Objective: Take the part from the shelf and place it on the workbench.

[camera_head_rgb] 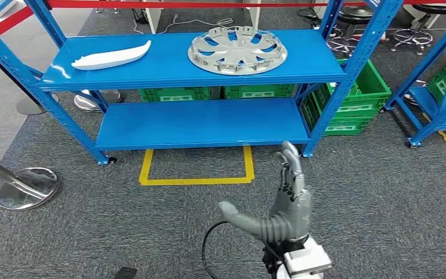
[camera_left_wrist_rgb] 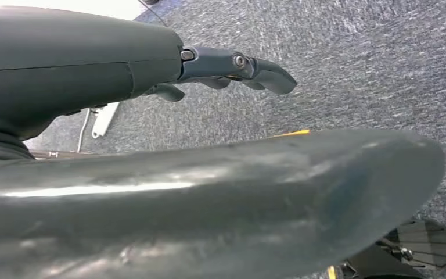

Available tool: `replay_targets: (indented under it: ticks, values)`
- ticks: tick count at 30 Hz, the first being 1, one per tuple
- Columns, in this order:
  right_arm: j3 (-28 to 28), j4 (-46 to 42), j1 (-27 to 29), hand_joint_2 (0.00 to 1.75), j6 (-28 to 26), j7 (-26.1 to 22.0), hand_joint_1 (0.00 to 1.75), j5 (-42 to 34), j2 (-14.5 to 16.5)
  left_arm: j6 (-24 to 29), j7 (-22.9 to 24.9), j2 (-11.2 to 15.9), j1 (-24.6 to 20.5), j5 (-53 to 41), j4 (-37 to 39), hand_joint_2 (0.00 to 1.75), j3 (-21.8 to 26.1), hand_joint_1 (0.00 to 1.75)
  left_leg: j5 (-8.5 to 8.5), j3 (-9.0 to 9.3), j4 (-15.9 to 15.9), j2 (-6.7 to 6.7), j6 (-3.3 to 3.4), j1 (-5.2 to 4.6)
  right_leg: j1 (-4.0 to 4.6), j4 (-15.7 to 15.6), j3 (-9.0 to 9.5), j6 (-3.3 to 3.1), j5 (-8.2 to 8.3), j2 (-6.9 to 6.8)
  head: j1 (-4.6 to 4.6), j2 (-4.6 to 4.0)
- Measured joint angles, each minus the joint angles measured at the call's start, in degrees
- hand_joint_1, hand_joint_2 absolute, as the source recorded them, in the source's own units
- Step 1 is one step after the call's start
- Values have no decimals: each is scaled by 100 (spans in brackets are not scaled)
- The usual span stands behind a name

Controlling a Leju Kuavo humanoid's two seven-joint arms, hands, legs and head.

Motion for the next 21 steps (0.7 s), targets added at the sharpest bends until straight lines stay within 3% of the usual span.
replay_targets:
  ticks: [10, 17, 19, 21]
  values:
    - [374, -113, -116, 175, -199, 1, 0, 91, -201, -35, -22, -54, 5, -46, 0, 0, 8, 0, -4, -1, 7, 0, 6, -3, -6, -8, 2, 4, 3, 0, 0, 0]
    - [493, -110, -152, 175, -249, 10, 0, 109, -263, -91, -22, -53, -14, -130, -3, 0, 8, 0, 9, 22, -49, 2, 129, -14, -36, -85, 34, 91, 25, -4, -2, 0]
    - [497, -111, -160, 175, -248, 9, 0, 96, -276, -98, -22, -62, -29, -151, -5, 0, 8, 0, 51, 75, -142, 7, 176, 15, -17, 183, -91, 93, -144, -21, 13, 0]
    - [499, -108, -159, 175, -249, 9, 0, 87, -294, -103, -22, -70, -40, -160, -7, 0, 8, 0, 54, 94, -163, 10, 201, 13, 0, 888, -449, 77, -476, -32, 23, 0]
